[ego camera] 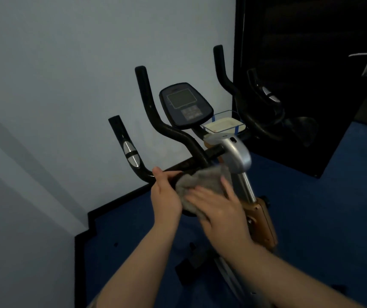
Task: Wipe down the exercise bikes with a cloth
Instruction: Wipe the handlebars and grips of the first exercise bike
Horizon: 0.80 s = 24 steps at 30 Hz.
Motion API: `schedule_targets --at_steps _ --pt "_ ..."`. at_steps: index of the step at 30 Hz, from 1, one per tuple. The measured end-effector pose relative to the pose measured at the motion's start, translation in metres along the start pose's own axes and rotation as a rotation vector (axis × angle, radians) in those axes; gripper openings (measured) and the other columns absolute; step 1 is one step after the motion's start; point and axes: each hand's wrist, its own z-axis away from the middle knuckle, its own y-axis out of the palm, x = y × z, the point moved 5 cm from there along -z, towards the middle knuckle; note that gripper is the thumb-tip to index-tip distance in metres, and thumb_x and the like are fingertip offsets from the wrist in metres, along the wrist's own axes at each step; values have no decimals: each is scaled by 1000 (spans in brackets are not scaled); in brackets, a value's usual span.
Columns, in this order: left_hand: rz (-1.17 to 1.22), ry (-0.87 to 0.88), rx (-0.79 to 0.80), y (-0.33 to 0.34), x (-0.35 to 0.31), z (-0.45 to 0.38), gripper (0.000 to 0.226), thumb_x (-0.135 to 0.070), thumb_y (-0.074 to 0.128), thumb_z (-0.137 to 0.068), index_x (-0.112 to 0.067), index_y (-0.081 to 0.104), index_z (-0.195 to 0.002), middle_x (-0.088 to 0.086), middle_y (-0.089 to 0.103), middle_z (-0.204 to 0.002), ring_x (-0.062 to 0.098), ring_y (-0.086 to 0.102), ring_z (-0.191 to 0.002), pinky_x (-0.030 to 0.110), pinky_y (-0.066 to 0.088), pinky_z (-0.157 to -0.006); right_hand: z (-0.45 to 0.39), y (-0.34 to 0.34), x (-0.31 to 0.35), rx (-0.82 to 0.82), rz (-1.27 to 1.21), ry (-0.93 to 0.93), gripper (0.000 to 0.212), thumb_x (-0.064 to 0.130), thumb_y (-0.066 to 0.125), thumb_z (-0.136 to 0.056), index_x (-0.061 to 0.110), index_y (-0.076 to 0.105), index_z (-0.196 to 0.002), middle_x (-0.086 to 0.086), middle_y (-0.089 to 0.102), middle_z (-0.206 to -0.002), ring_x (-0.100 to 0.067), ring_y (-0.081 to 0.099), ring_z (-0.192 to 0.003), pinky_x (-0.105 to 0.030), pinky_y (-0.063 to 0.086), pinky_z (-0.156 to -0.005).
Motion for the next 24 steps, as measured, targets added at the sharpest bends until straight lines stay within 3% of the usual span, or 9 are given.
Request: schedule_targets --at_steps 4,7,10,13,15,19,21,24 --pt "-29 -3 -14 -1 -2 0 72 -60 13 -97 -17 68 -78 -2 70 -74 -1 62 -67 22 42 -66 -45 -1 0 21 -31 -14 37 -7 72 -73 4 73 -108 -8 71 -112 -25 63 -115 -56 24 -112" --pt "-27 -5 -6 0 -1 2 71 -59 13 -97 -18 68 -81 0 70 -75 -4 62 -63 20 42 -64 -16 6 6 -11 -17 55 40 -4 77 -71 9 73 -109 -2 71 -114 -16 63 -114 -46 35 -111" --pt "-10 -28 -3 2 0 1 68 -57 16 -99 -15 69 -93 3 72 -83 7 67 -76 22 48 -68 12 1 6 -54 -28 -5 51 -3 85 -60 13 74 -107 0 72 -111 -13 67 -105 -34 45 -99" --pt "-55 57 29 2 -3 0 46 -36 31 -105 -18 67 -83 0 67 -80 12 62 -76 18 46 -64 -10 -14 -8 -141 -60 -60 52 -11 76 -63 11 73 -110 -3 71 -113 -17 67 -105 -30 49 -98" --pt "-104 114 88 3 -5 -2 34 -22 38 -103 -20 67 -86 -4 65 -82 9 59 -76 11 44 -59 -32 -22 -19 -197 -131 89 46 -7 69 -75 12 70 -117 -3 68 -119 -16 63 -112 -34 49 -99" --pt "-202 124 259 5 -1 -10 31 -18 36 -103 -28 66 -106 -6 66 -98 0 62 -87 12 47 -67 -24 1 -36 -108 -465 447 34 18 59 -95 22 60 -129 8 61 -125 -5 55 -117 -36 48 -99" --pt "-259 156 356 6 -1 -14 33 -19 35 -104 -32 66 -105 -7 66 -100 0 61 -89 10 47 -68 4 13 -33 -180 -582 534 39 11 57 -96 18 56 -134 5 58 -130 -6 52 -123 -38 46 -103" --pt "-239 185 532 7 -4 -17 30 -30 36 -105 -34 66 -107 -7 67 -106 5 61 -100 18 48 -83 27 16 -30 -322 -640 667 41 12 58 -94 18 56 -135 4 62 -129 -6 54 -124 -35 46 -105"
